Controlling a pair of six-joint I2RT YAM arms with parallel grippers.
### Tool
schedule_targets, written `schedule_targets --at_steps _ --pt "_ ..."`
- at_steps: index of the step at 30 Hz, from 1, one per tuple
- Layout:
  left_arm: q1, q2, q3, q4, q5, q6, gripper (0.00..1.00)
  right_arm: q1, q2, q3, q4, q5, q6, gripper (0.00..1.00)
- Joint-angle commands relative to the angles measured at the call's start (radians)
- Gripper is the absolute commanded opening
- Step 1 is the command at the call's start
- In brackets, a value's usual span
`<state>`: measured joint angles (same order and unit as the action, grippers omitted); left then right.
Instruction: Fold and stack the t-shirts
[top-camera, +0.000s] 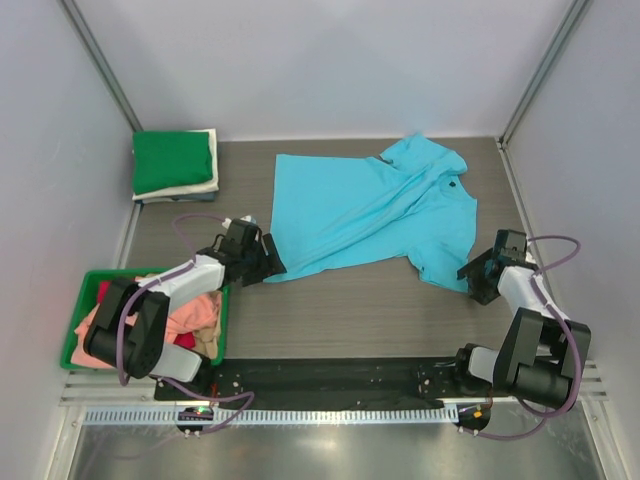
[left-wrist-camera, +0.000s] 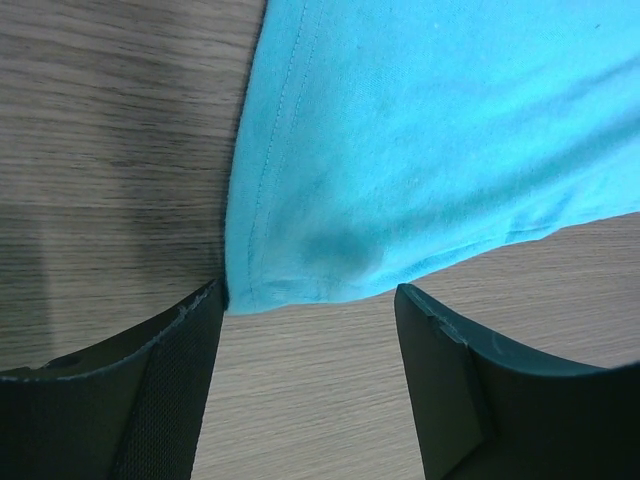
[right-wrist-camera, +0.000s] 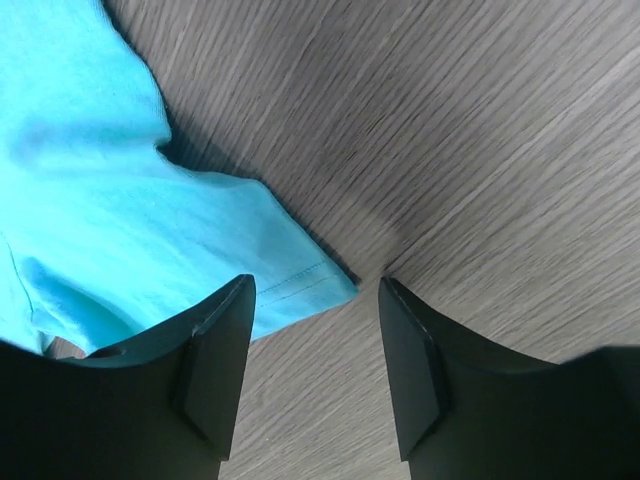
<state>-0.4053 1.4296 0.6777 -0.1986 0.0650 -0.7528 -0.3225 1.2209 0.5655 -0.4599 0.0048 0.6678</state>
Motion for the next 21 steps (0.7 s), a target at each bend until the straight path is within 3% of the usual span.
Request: schedule_targets --at_steps 1,3,7,10,13,21 --pt "-0.001 0.011 0.005 0.039 0.010 -0.003 0.69 0.002 0.043 -0.003 0.017 -0.025 -0.008 0.58" --pt "0.000 0.012 0.003 0.042 0.010 -0.005 0.68 0.002 0.068 0.002 0.035 -0.037 -0.022 0.51" --pt "0.000 0.015 0.003 0.045 0.010 -0.006 0.67 0.002 0.091 -0.004 0.075 -0.104 -0.022 0.23" --pt "0.000 0.017 0.006 0.045 0.012 -0.006 0.67 0.002 0.117 -0.009 0.096 -0.131 -0.030 0.17" --pt "0.000 0.018 0.006 0.045 0.009 -0.010 0.67 0.002 0.115 -0.016 0.112 -0.146 -0.037 0.01" --pt "0.000 0.022 0.014 0.034 0.002 -0.022 0.55 -0.007 0.011 0.031 0.066 -0.149 -0.036 0.01"
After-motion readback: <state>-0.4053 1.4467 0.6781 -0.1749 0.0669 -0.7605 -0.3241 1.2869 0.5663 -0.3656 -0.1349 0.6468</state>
